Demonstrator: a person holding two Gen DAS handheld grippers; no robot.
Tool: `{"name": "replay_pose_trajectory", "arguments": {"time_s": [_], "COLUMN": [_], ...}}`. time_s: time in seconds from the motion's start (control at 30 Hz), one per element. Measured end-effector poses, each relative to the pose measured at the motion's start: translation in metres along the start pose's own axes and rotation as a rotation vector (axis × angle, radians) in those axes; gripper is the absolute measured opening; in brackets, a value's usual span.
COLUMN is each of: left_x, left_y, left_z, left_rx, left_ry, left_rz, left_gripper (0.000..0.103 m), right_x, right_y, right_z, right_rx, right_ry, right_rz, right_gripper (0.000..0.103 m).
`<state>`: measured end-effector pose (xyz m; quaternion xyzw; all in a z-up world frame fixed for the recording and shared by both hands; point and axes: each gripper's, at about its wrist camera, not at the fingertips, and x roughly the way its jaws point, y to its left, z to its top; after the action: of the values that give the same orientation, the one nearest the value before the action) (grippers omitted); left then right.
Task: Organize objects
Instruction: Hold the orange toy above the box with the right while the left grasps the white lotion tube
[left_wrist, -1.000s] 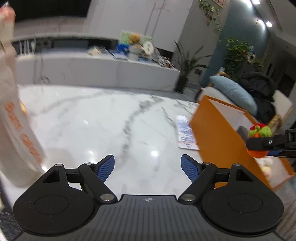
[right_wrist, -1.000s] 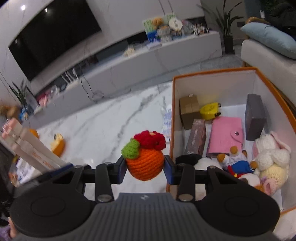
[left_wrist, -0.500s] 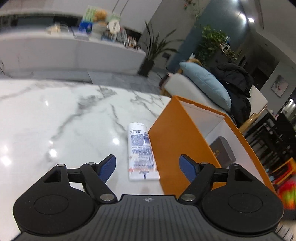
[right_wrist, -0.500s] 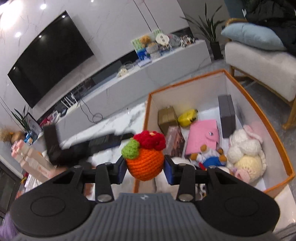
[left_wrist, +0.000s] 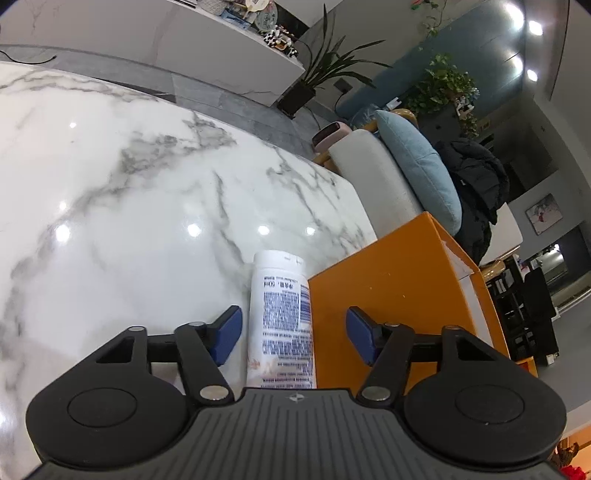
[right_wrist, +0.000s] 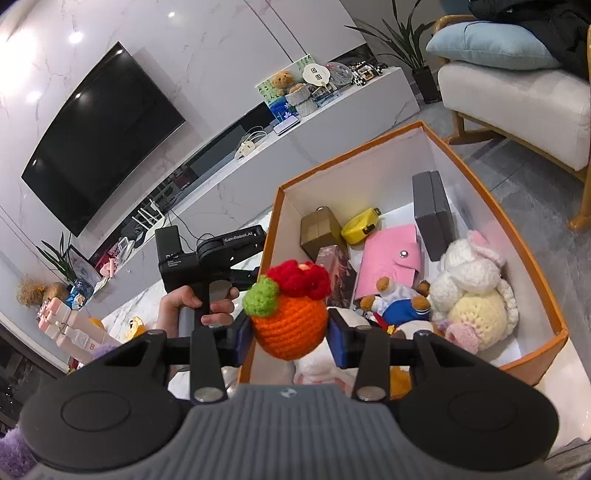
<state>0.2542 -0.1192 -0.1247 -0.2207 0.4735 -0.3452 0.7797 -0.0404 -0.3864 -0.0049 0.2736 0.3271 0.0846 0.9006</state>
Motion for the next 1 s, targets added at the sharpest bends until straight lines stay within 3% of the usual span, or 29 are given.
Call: {"name": "replay_pose_trajectory", "arguments": {"time_s": [0.07,0.27,0.4,0.47,0.57,0.77,0.9,1.0], "left_x": [0.001,-0.001,0.005,0.008,0.012,0.021,0.022,0.013], "left_y": [0.008,0.037,0.05,0.043,0.021,0.008,0.011,0.028], "left_z": [0.003,0.006,0.005,0.007,0.01,0.016,0.015,0.011], "left_rx": [-0.038,-0.175,-0.273,-0.236,-0.094,-0.008,-0.032,-0.059], "left_ry": [0.008,0.009,0.01,0.014,0.048,0.087,0.107,0.133], "left_rz": [-0.049,-0.252,-0.375,-0.339,-0.186,-0.072,-0.098,-0.191], "left_gripper": [0.072,0.085,0.085,0.082,0.074,0.037,0.036,0.042], "right_x": [0.001,0.0,0.002,0.002,0.002,0.003,0.002,0.003], "right_y": [-0.001,-0.001,-0.001,0.0,0.0,0.002,0.004,0.004], "right_z": [0.0,-0.001,-0.001,-0.001,-0.001,-0.002,-0.002,-0.003], "right_rx": [0.005,0.02,0.027,0.03,0.036,0.042,0.042,0.045], "right_ry": [0.002,-0.001,0.001,-0.001,-0.005,-0.008,-0.007,-0.003], "right_rz": [0.006,0.029,0.03,0.03,0.033,0.035,0.051,0.046], "right_gripper": [0.044,0.044,0.044,0.044,0.044,0.044,0.044,0.044]}}
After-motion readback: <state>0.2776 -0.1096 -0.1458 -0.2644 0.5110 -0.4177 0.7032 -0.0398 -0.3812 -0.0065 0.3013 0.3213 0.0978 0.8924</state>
